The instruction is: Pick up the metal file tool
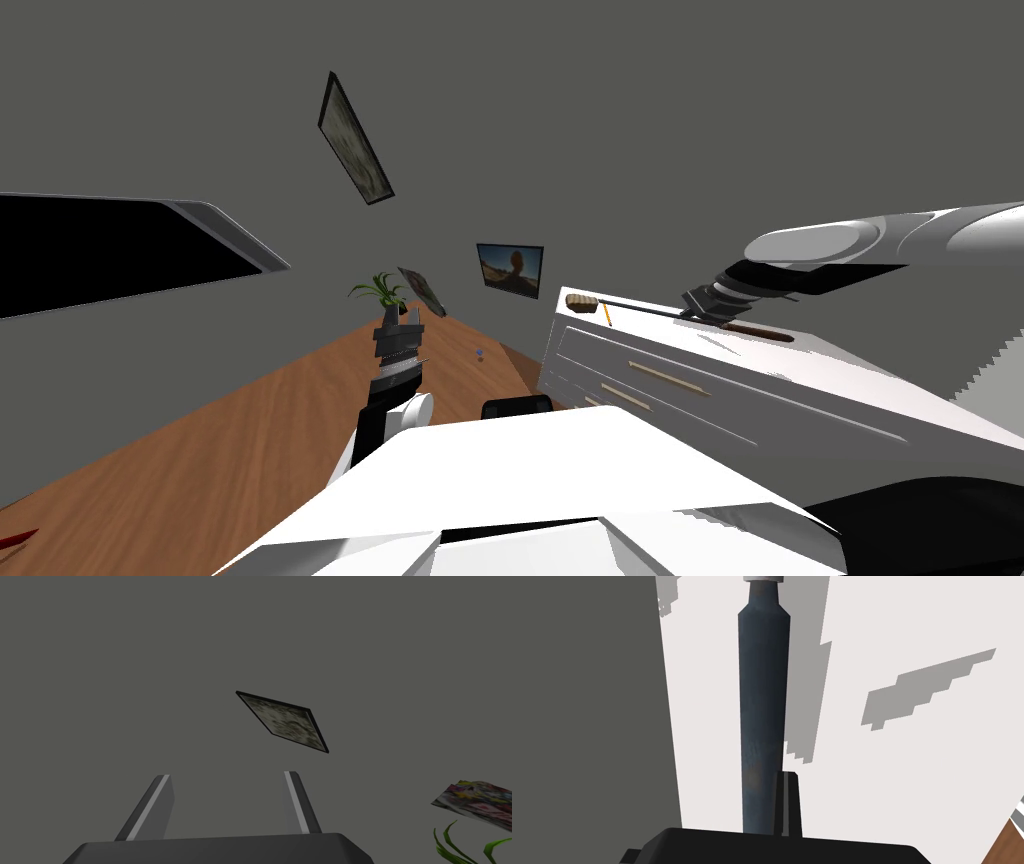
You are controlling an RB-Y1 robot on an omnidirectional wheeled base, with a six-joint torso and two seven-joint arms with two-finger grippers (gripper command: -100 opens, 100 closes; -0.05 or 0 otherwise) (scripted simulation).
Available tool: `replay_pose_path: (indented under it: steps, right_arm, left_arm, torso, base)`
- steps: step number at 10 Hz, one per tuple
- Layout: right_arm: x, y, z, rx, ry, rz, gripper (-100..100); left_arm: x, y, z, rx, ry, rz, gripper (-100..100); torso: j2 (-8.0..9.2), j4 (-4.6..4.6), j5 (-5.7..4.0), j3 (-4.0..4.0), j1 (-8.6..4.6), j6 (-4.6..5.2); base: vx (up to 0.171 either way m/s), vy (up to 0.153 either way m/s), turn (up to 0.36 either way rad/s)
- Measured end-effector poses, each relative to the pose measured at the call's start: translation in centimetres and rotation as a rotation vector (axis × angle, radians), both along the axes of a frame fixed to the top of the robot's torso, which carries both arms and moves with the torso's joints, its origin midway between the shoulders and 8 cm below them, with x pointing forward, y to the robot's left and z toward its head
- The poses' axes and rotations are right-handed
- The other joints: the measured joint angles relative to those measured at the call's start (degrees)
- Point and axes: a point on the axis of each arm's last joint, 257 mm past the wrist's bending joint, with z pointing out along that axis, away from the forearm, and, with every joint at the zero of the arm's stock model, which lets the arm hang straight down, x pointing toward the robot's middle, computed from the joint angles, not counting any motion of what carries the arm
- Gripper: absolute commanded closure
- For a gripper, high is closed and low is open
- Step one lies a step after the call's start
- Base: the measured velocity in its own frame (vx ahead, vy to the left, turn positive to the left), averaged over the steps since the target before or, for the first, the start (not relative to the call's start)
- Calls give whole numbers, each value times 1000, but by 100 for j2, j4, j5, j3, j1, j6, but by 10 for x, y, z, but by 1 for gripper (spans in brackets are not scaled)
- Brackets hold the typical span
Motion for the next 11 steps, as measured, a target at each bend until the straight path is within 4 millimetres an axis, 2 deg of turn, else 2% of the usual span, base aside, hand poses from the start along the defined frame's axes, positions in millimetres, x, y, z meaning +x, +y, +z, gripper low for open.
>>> replay_pose_path:
  steps: [1,3,6,11]
  right_arm:
    - [0,0,0,0,0,0,100]
    - [0,0,0,0,0,0,-100]
    - [-8,5,0,39,27,-41,-100]
    - [-24,15,-2,106,73,-109,-100]
  left_arm:
    - [0,0,0,0,0,0,0]
    - [0,0,0,0,0,0,0]
    - [0,0,0,0,0,0,0]
    - [0,0,0,0,0,0,0]
  torso:
    - [0,0,0,0,0,0]
    - [1,0,0,0,0,0]
    - [18,4,-12,10,-46,-1]
    - [14,3,-8,8,-32,-1]
  base:
    - [0,0,0]
    - [-23,-29,90]
    - [-59,-119,177]
    - [-61,-88,162]
